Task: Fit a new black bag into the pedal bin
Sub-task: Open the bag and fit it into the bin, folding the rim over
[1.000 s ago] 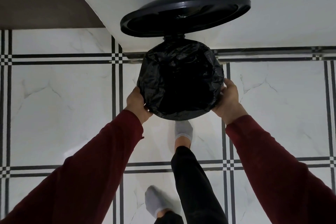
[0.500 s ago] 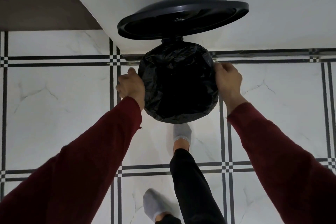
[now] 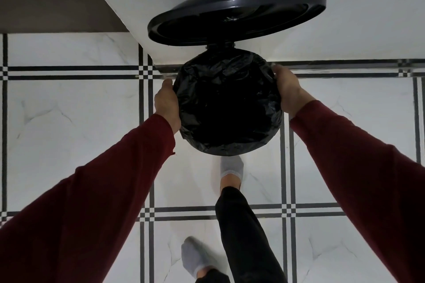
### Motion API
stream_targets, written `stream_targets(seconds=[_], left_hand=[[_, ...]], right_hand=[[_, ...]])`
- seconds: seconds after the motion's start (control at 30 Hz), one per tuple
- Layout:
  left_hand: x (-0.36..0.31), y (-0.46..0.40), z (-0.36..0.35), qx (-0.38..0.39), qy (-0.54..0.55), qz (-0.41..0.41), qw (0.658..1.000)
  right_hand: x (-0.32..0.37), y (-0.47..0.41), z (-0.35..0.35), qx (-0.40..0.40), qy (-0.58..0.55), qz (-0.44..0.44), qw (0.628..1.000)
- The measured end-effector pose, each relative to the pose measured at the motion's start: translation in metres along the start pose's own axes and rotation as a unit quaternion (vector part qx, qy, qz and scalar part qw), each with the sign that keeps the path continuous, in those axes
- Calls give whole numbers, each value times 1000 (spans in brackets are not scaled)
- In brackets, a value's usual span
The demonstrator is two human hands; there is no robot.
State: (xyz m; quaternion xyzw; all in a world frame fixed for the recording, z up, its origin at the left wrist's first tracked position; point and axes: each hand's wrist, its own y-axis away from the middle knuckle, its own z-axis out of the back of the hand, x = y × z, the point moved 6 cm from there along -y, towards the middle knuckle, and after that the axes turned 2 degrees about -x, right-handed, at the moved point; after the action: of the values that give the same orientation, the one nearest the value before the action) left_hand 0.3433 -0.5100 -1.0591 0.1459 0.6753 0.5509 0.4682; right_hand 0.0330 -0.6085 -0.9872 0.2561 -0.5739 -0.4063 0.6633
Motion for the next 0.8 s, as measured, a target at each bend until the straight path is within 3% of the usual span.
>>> stream_targets(seconds=[0.17,0.23,0.33,0.43,0.5,0.57,0.67,0.8], left_hand=[[-6,20,0,-26,13,-31,999],[-20,66,-1,-88,-23,-38,995],[-22,114,9,-210,-63,-57,974],[6,121,19,-239,-14,-19,971],[26,126,22,-227,27,27,973],[42,124,14,-158,88,65,981],[45,120,6,-98,139,73,983],[41,120,4,-81,145,89,982]], right_hand=[[-1,1,6,-28,-8,21,999],[0,11,15,-37,-1,40,999],[-1,38,37,-172,45,119,977],[-29,71,48,-262,-12,105,959],[-52,80,43,-253,-37,48,965],[-64,87,32,-200,-71,-10,977],[-65,82,21,-138,-133,-40,981],[-75,61,21,-69,-221,-90,969]])
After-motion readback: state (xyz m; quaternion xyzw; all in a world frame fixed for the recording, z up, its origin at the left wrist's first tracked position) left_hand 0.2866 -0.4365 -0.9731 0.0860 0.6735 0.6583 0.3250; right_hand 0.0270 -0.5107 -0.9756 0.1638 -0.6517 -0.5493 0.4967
